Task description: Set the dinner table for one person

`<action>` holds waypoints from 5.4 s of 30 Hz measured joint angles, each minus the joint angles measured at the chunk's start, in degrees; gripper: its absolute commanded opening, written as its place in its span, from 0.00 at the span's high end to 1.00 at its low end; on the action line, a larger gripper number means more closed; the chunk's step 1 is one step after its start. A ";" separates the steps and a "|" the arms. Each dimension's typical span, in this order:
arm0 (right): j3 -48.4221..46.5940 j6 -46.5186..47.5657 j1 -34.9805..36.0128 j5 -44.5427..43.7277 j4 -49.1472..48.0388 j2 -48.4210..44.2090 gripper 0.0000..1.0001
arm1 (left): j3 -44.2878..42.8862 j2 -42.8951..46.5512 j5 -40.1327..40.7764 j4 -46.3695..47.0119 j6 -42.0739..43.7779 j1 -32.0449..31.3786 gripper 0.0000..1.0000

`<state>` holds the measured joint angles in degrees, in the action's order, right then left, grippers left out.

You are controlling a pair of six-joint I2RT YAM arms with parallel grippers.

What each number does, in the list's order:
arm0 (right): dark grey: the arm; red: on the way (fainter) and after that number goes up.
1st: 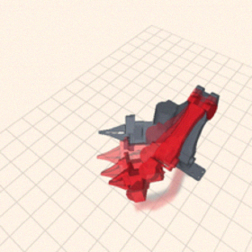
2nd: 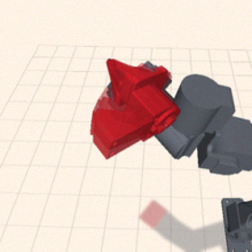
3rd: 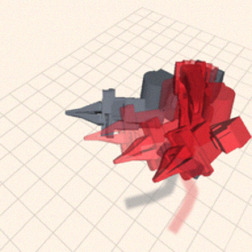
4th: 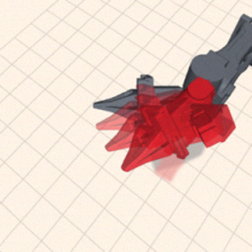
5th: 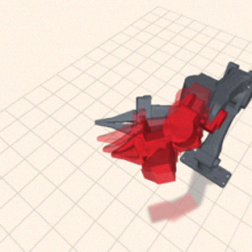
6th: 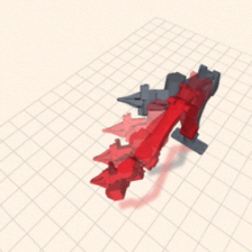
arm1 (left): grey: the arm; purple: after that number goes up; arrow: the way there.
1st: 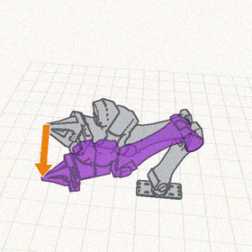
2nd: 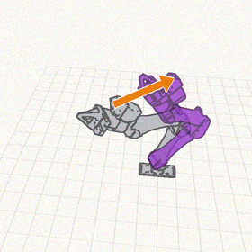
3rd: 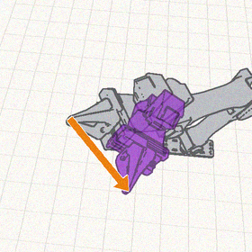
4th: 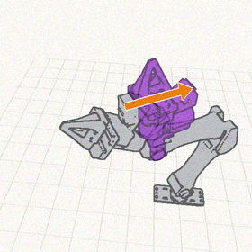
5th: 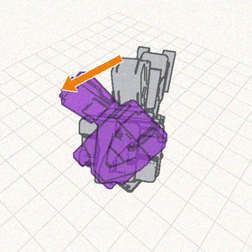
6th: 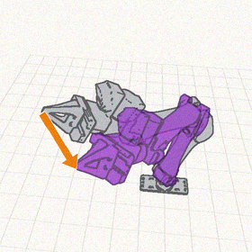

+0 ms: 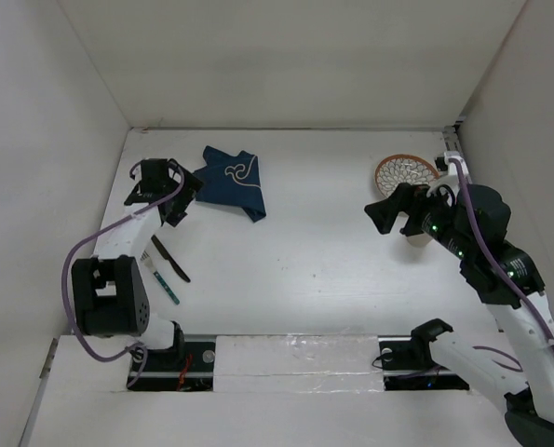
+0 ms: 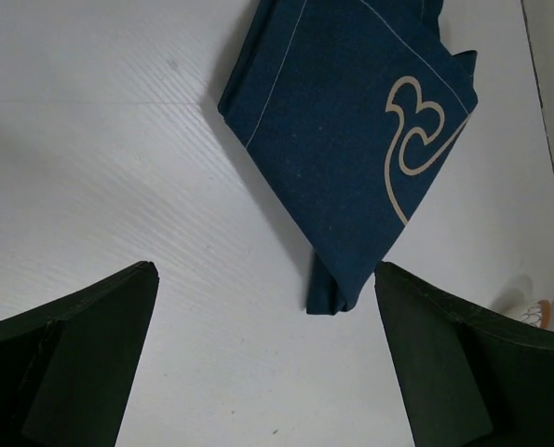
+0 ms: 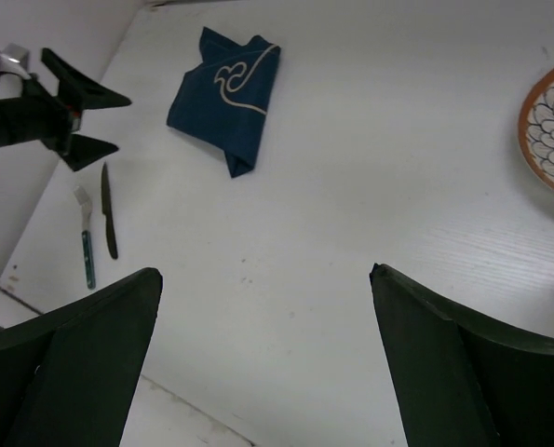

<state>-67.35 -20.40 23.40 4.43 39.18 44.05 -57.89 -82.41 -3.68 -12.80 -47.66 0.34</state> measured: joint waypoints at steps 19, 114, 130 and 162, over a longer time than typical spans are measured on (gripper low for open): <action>2.71 -0.70 3.02 7.04 -6.82 -0.20 0.00 | 5.77 -15.89 -3.67 19.12 -12.66 1.75 0.30; 10.97 -3.32 8.87 14.49 -33.29 35.78 0.00 | -29.42 -38.69 -2.29 7.08 12.22 -9.38 1.00; -2.47 -3.93 8.55 9.73 -29.35 60.74 0.00 | -20.74 -22.14 -1.31 11.96 7.41 -9.49 1.00; -12.17 -7.28 2.38 -11.34 -14.27 61.35 0.00 | -15.89 -18.23 31.23 -18.01 -15.17 -13.44 0.01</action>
<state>-79.53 -27.68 25.78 -6.92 24.91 105.41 -73.78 -100.64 27.55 -30.81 -62.83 -13.10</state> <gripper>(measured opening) 0.999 0.942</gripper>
